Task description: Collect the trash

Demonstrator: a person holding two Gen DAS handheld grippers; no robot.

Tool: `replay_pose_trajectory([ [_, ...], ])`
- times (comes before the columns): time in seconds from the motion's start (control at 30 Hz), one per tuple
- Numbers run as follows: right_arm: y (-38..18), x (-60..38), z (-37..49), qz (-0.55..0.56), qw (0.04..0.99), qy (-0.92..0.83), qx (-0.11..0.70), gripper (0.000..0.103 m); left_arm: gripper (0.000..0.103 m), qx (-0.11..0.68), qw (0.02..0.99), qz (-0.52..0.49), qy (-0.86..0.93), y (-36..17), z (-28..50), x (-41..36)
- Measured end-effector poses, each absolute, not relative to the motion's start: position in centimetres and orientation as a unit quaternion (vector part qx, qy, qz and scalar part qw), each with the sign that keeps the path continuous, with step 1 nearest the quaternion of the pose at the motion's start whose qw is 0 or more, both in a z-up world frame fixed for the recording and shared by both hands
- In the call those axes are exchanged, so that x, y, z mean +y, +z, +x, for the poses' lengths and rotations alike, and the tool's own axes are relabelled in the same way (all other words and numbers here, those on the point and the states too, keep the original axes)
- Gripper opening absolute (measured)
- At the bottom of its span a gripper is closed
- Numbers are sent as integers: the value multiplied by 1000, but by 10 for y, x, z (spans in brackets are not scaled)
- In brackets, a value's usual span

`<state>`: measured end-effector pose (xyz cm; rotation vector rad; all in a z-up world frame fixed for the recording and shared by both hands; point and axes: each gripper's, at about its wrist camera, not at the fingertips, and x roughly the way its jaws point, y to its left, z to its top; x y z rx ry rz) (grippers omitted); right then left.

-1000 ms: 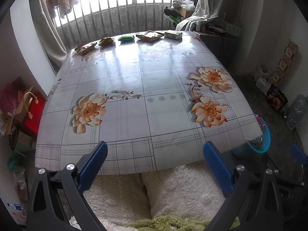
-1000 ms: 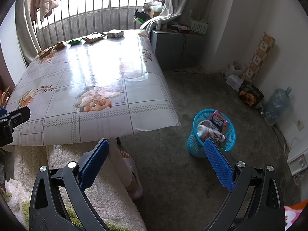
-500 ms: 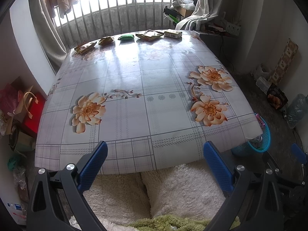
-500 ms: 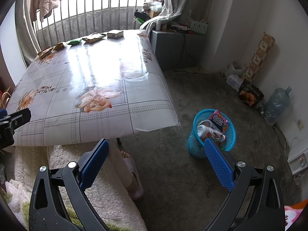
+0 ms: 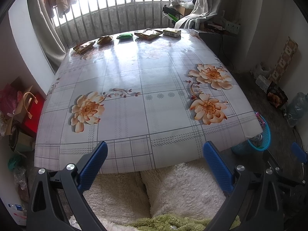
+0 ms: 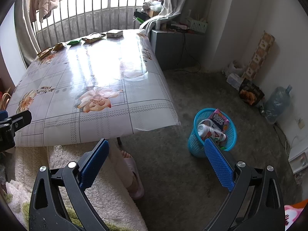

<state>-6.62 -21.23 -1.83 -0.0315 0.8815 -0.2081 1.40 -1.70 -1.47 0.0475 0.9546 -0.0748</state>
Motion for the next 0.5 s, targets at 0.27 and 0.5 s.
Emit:
replay_pose_trajectory([
  [0.27,-18,-212,-67,-14,899,-101,426,95,97,459,887,23,-36,-15,14,-18],
  [0.5,-18,-212,-67,-14,899,-101,426,95,97,460,887,24,-36,-16,13,-18],
])
